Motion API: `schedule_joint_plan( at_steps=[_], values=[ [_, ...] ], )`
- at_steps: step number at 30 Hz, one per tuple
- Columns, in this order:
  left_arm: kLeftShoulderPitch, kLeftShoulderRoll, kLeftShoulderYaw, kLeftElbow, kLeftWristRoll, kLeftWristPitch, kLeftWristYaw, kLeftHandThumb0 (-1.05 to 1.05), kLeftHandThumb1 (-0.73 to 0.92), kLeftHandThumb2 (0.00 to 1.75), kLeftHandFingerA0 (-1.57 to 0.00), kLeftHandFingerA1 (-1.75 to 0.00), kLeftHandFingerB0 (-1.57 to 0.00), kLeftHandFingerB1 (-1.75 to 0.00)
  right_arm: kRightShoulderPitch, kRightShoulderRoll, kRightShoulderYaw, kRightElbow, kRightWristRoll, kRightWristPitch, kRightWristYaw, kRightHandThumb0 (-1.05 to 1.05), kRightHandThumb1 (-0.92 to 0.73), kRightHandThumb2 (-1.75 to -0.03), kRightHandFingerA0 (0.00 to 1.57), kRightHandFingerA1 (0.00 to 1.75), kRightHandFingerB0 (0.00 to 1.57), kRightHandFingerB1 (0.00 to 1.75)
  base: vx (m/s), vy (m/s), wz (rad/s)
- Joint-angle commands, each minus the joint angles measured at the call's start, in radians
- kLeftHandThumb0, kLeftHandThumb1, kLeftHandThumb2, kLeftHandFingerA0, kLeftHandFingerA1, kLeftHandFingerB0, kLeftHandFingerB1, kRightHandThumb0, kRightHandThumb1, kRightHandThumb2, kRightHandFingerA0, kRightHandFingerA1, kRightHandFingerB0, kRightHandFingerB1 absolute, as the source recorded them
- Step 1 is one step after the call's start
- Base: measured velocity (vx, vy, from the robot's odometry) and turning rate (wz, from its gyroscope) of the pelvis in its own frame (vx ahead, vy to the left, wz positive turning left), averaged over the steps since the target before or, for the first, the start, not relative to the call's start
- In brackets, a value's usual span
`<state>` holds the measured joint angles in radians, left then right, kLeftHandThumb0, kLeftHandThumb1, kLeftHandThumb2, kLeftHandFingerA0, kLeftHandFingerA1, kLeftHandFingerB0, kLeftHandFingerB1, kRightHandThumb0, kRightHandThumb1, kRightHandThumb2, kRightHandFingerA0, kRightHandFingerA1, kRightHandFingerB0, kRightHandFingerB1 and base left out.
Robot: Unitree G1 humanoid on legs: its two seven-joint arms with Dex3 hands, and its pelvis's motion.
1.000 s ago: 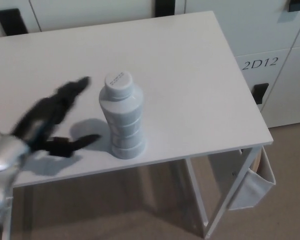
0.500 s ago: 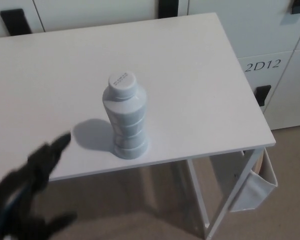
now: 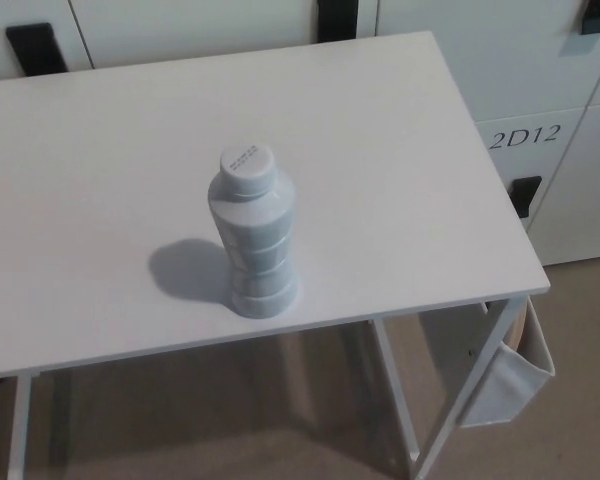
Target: The robot picks up a bottle from a person using its left hand and walk towards the table in frontand put the bottle on the table.
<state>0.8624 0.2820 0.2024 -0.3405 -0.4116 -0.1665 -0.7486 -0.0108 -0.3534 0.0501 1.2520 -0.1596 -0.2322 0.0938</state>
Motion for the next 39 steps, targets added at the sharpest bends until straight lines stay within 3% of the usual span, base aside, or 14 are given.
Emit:
schedule_joint_plan(
  at_steps=[1, 4, 6, 7, 10, 11, 12, 18, 19, 25, 26, 37, 38, 39],
  values=[
    [-0.001, 0.006, 0.002, 0.148, -0.052, -0.158, -0.155, -0.51, 0.5, 0.89, -0.8, -0.77, -0.57, -0.64, 0.02, -0.018, 0.015, 0.012, -0.022, 0.006, 0.001, -0.39, -0.65, -0.6, 0.69, 0.49, 0.56, 0.41, 0.0, 0.0, 0.0],
    [-0.294, -0.023, -0.027, 0.59, 0.337, -0.198, 0.268, -0.7, 0.65, 0.65, -0.51, -0.53, -0.38, -0.43, 0.013, -0.011, 0.023, 0.029, -0.027, 0.0, 0.012, -0.38, -0.67, -0.6, 0.67, 0.49, 0.53, 0.42, 0.0, 0.0, 0.0],
    [-0.366, -0.002, -0.058, 0.688, 0.403, -0.154, 0.348, -0.63, 0.57, 0.98, -0.39, -0.61, -0.21, -0.49, 0.014, -0.01, 0.027, 0.038, -0.03, 0.003, 0.008, -0.38, -0.67, -0.6, 0.67, 0.48, 0.54, 0.42, 0.0, 0.0, 0.0],
    [-0.425, 0.011, -0.08, 0.737, 0.422, -0.09, 0.382, -0.66, 0.76, 0.62, -0.27, -0.44, -0.25, -0.39, 0.005, -0.011, 0.025, 0.041, -0.028, 0.007, 0.011, -0.38, -0.68, -0.6, 0.67, 0.48, 0.54, 0.42, 0.0, 0.0, 0.0],
    [-0.607, 0.035, -0.116, 0.886, 0.44, 0.057, 0.469, -0.65, 0.78, 0.62, -0.2, -0.41, -0.2, -0.37, -0.021, -0.012, 0.023, 0.044, -0.025, 0.016, 0.012, -0.38, -0.66, -0.59, 0.67, 0.49, 0.53, 0.41, 0.0, 0.0, 0.0],
    [-0.687, 0.018, -0.079, 1.002, 0.361, 0.109, 0.485, -0.34, 0.6, 1.09, 0.0, -0.5, 0.0, -0.48, -0.023, -0.011, 0.028, 0.04, -0.029, 0.022, 0.008, -0.38, -0.67, -0.59, 0.67, 0.48, 0.53, 0.41, 0.0, 0.0, 0.0],
    [-0.736, 0.012, -0.052, 1.094, 0.311, 0.131, 0.492, -0.55, 0.78, 0.64, -0.07, -0.31, -0.08, -0.31, -0.019, -0.008, 0.03, 0.039, -0.031, 0.024, 0.004, -0.39, -0.67, -0.59, 0.69, 0.48, 0.54, 0.41, 0.0, 0.0, 0.0],
    [-0.801, 0.086, -0.122, 1.359, 0.38, 0.115, 0.517, -0.69, 0.68, 1.0, 0.0, -0.3, -0.03, -0.3, 0.009, 0.021, 0.03, 0.037, -0.024, 0.021, -0.022, -0.38, -0.66, -0.59, 0.7, 0.47, 0.56, 0.41, 0.0, 0.0, 0.0],
    [-0.809, 0.088, -0.13, 1.367, 0.375, 0.127, 0.491, -0.58, 0.83, 0.69, -0.07, -0.21, -0.07, -0.25, 0.006, 0.015, 0.021, 0.032, -0.014, 0.02, -0.012, -0.37, -0.65, -0.6, 0.69, 0.48, 0.56, 0.41, 0.0, 0.0, 0.0],
    [-0.85, 0.111, -0.172, 1.423, 0.38, 0.09, 0.449, -0.66, 0.61, 0.94, -0.01, -0.36, -0.04, -0.36, -0.014, 0.008, 0.02, 0.02, -0.014, 0.017, -0.008, -0.4, -0.67, -0.61, 0.7, 0.48, 0.55, 0.41, 0.0, 0.0, 0.0],
    [-0.853, 0.116, -0.174, 1.428, 0.379, 0.083, 0.445, -0.62, 0.82, 0.68, -0.07, -0.25, -0.09, -0.26, -0.019, 0.008, 0.022, 0.017, -0.016, 0.016, -0.008, -0.39, -0.67, -0.6, 0.7, 0.48, 0.55, 0.41, 0.0, 0.0, 0.0],
    [-0.903, 0.112, -0.198, 1.551, 0.375, 0.032, 0.481, -0.59, 0.82, 0.64, -0.08, -0.3, -0.12, -0.29, -0.014, -0.001, 0.024, 0.011, -0.021, 0.013, -0.002, -0.39, -0.68, -0.61, 0.7, 0.47, 0.54, 0.4, 0.0, 0.0, 0.0],
    [-0.901, 0.112, -0.207, 1.555, 0.387, 0.026, 0.489, -0.33, 0.6, 1.1, -0.01, -0.5, 0.0, -0.48, -0.011, -0.001, 0.023, 0.013, -0.021, 0.015, -0.005, -0.38, -0.67, -0.6, 0.7, 0.46, 0.56, 0.4, 0.0, 0.0, 0.0],
    [-0.901, 0.113, -0.219, 1.566, 0.403, 0.016, 0.497, -0.61, 0.83, 0.65, -0.09, -0.3, -0.14, -0.3, -0.007, -0.002, 0.026, 0.014, -0.025, 0.013, -0.011, -0.39, -0.67, -0.6, 0.67, 0.47, 0.56, 0.41, 0.0, 0.0, 0.0]
  ],
)
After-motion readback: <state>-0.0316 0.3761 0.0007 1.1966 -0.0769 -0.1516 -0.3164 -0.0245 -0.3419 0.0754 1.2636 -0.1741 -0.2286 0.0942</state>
